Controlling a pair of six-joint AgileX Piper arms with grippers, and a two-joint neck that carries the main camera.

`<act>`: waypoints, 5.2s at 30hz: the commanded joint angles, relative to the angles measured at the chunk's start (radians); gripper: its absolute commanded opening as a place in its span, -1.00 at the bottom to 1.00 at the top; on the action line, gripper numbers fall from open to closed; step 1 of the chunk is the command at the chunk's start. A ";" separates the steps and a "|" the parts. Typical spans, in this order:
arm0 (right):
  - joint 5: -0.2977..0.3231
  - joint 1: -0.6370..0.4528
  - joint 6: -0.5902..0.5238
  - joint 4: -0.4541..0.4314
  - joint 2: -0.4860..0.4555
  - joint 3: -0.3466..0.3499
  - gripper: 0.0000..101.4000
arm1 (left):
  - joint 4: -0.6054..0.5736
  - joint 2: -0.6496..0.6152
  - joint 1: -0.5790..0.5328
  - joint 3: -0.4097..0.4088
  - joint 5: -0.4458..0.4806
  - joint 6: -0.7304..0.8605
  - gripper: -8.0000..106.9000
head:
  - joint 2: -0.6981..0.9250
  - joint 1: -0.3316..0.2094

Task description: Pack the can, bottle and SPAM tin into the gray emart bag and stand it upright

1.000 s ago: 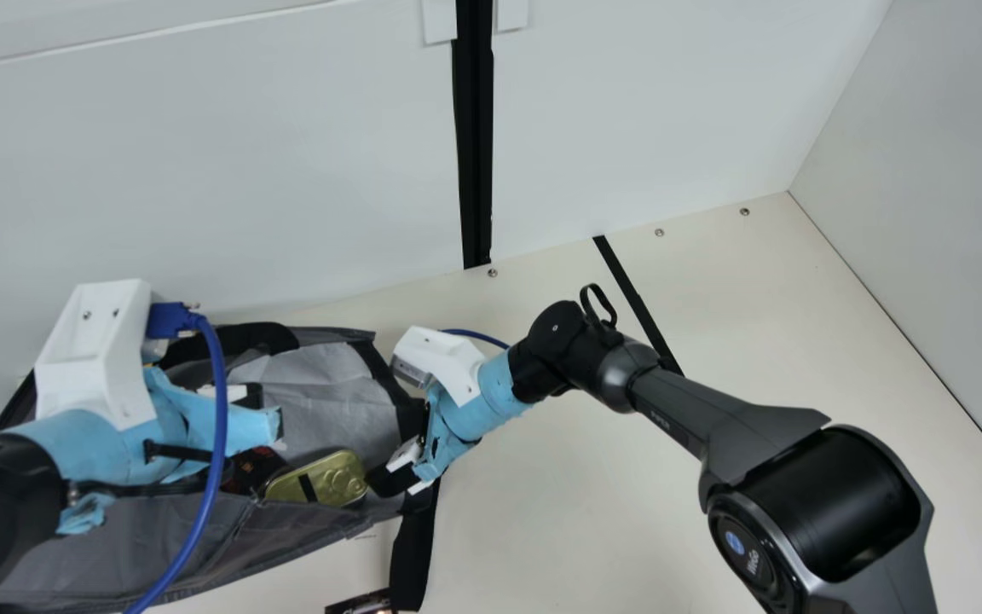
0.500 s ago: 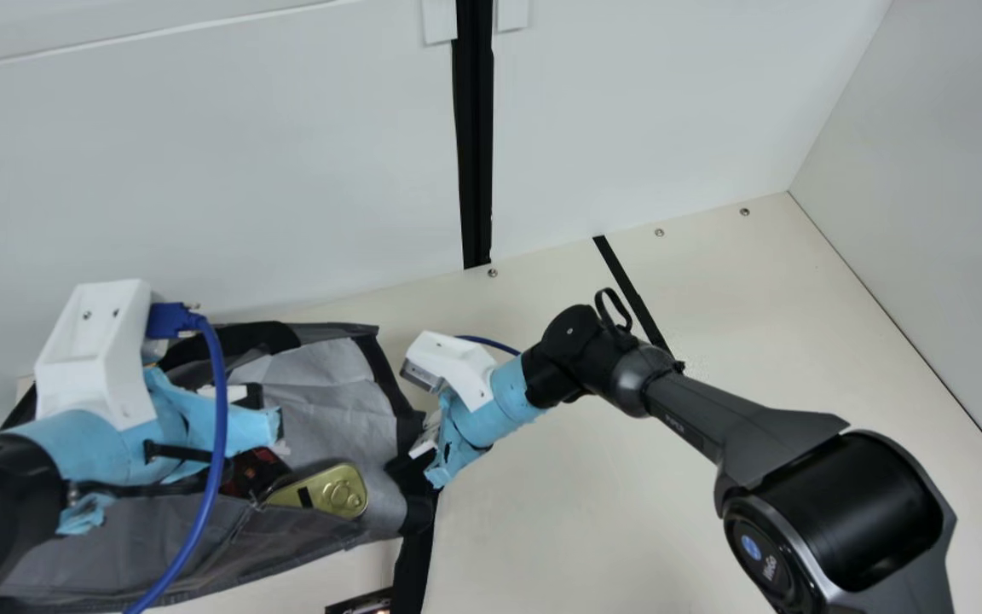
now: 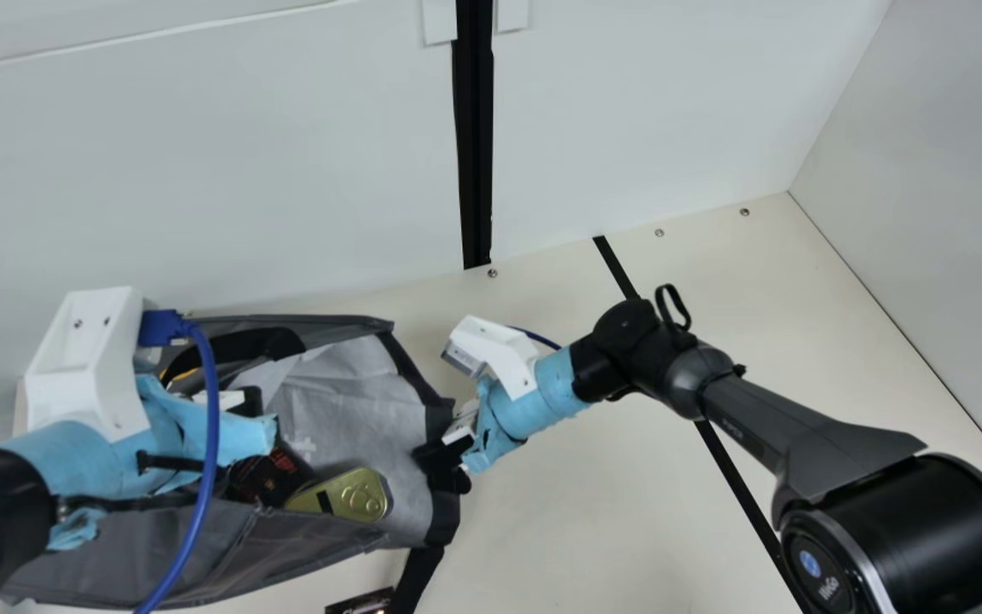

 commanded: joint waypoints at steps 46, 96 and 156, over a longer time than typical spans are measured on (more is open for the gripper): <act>0.139 -0.084 0.171 0.356 -0.246 -0.015 -1.00 | -0.230 0.114 0.056 -0.203 -0.218 0.122 -1.00 | -0.002 -0.023; 0.139 -0.257 0.329 0.216 -0.598 0.048 0.32 | -0.620 0.168 0.233 -0.399 0.063 0.610 -1.00 | -0.002 -0.023; 0.083 -0.142 0.119 0.074 -0.582 0.357 0.87 | -0.481 0.231 0.150 -0.579 0.147 0.493 -1.00 | -0.002 -0.023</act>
